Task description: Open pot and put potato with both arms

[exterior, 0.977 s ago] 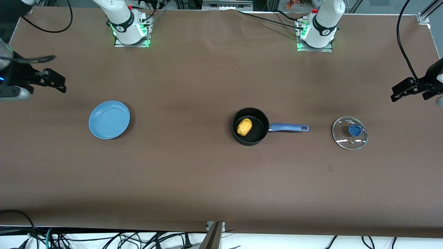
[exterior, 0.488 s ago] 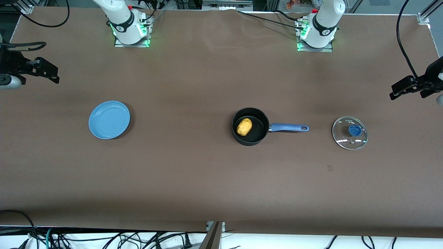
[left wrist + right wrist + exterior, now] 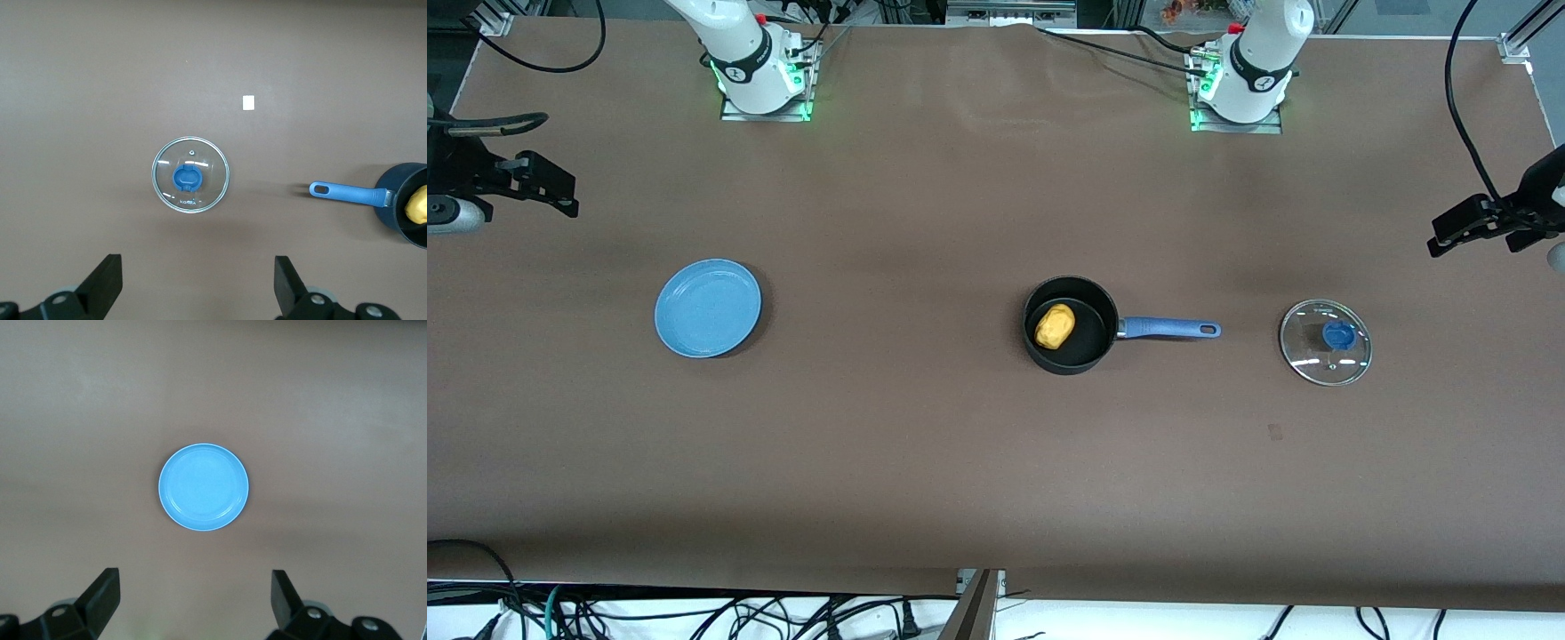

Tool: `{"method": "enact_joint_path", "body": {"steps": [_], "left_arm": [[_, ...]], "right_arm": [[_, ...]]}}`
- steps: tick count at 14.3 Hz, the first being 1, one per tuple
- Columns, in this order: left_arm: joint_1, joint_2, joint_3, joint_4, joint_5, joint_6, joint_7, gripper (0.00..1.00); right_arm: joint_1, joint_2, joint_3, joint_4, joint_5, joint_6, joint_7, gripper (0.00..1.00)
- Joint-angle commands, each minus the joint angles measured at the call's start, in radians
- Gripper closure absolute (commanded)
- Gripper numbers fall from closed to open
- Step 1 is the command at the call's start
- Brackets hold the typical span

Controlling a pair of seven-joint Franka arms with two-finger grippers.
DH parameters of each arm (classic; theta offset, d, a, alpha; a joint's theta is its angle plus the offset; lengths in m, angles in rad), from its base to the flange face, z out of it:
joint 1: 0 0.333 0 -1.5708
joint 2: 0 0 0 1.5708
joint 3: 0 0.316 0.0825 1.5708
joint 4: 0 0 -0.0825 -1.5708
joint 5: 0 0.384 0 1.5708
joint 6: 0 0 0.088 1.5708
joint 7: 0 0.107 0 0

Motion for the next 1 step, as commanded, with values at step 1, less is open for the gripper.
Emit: {"method": "enact_joint_path", "body": {"steps": [1], "left_arm": [[-0.014, -0.003, 0.013, 0.008, -0.025, -0.002, -0.007, 0.0]], "right_arm": [[-0.006, 0.009, 0.004, 0.026, -0.001, -0.009, -0.017, 0.0]]}}
